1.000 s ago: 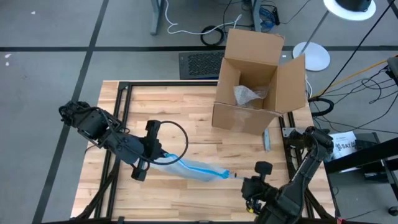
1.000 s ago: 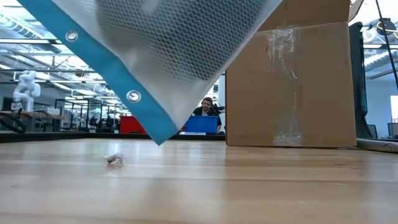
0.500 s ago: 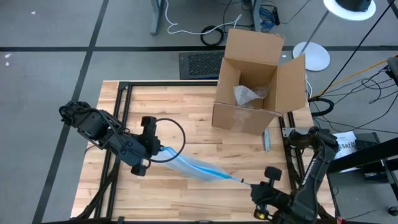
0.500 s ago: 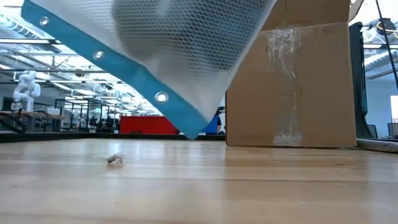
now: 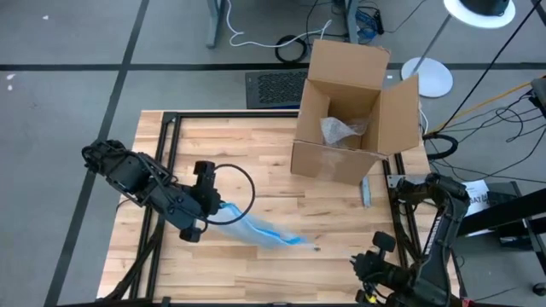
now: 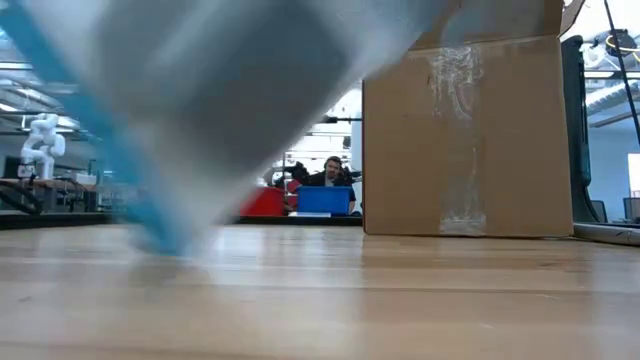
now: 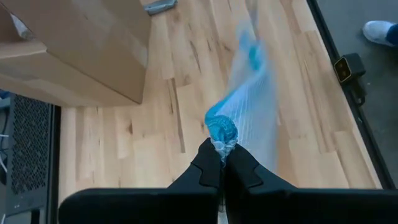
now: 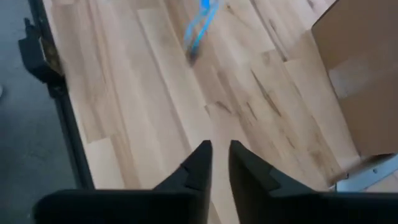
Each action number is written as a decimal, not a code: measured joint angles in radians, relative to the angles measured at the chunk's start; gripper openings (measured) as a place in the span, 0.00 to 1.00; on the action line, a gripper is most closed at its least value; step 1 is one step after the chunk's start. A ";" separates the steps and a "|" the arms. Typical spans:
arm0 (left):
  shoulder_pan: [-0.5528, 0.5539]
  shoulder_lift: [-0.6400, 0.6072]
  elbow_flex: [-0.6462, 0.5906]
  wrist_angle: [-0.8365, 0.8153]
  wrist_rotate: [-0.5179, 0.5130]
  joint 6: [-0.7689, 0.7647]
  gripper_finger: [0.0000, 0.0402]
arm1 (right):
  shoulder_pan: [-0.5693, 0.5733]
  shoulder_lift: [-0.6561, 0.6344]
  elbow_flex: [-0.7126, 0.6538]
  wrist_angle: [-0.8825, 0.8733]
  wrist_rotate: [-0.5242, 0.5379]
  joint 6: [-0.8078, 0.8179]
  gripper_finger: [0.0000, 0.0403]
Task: Unpack boxes
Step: Move the transparent zip bag to the top left of the table, then break down box until it is fully flat
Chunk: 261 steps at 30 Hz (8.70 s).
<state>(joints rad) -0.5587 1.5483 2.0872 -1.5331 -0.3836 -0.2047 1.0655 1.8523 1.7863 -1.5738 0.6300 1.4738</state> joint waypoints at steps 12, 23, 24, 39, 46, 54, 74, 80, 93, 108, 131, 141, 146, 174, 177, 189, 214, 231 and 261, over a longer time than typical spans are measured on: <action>0.045 0.001 0.000 -0.043 -0.052 0.032 0.00 | -0.011 0.000 0.000 0.002 0.019 0.013 0.34; 0.137 0.002 -0.019 -0.013 0.021 0.080 0.00 | -0.010 0.001 0.000 0.003 0.027 0.022 0.33; 0.138 0.002 -0.019 0.007 0.041 0.079 0.00 | -0.010 0.001 0.000 0.003 0.027 0.025 0.33; 0.115 0.101 -0.019 0.006 0.339 0.001 0.00 | -0.018 0.002 0.000 0.003 0.052 0.006 0.33; 0.112 0.101 0.015 -0.018 0.335 -0.019 0.00 | -0.016 0.002 0.000 0.003 0.049 0.006 0.33; 0.075 0.101 0.017 -0.025 0.500 -0.126 0.00 | -0.017 0.002 0.000 0.003 0.049 -0.004 0.33; 0.090 0.101 -0.032 0.058 0.271 -0.129 0.40 | -0.017 0.002 0.000 0.005 0.049 0.002 0.33; 0.079 0.102 -0.032 0.063 0.279 -0.156 0.60 | -0.032 0.002 0.000 0.010 0.053 -0.017 0.33; 0.014 0.145 -0.315 0.205 0.196 -0.215 0.62 | -0.049 0.015 -0.005 0.227 0.104 -0.140 0.33; -0.099 0.147 -0.832 0.920 0.308 -0.259 0.39 | -0.152 0.064 -0.229 0.604 0.097 -0.319 0.33; 0.165 0.127 -1.209 0.984 0.178 -0.172 0.03 | -0.213 0.063 -0.312 0.688 0.098 -0.308 0.33; 0.350 0.060 -1.208 0.904 -0.045 -0.056 0.05 | -0.205 0.063 -0.312 0.711 0.103 -0.307 0.33; 0.517 0.060 -1.207 0.903 -0.076 0.039 0.05 | -0.202 0.063 -0.312 0.738 0.105 -0.308 0.33; 0.791 -0.082 -0.938 0.784 -0.088 0.274 0.05 | -0.161 0.041 -0.307 0.638 0.151 -0.331 0.33; 0.730 -0.116 -0.863 0.815 -0.052 0.271 0.05 | -0.132 0.034 -0.306 0.470 0.082 -0.168 0.32; 0.558 -0.181 -0.768 1.226 0.188 0.465 0.05 | 0.035 0.035 -0.306 0.139 0.032 0.444 0.24; 0.730 0.008 -0.768 1.507 0.372 0.553 0.60 | 0.035 0.037 -0.306 0.127 0.131 0.470 0.25; 0.748 0.081 -0.694 1.607 0.557 0.610 0.03 | 0.035 0.037 -0.306 0.126 0.127 0.491 0.25; 0.632 -0.004 -0.384 0.849 0.326 -0.065 0.08 | 0.245 0.037 -0.306 0.166 -0.058 0.631 0.25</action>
<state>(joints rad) 0.0734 1.5443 1.7034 -0.6845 -0.0576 -0.2697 1.3109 1.8893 1.4803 -1.4080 0.5724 2.1048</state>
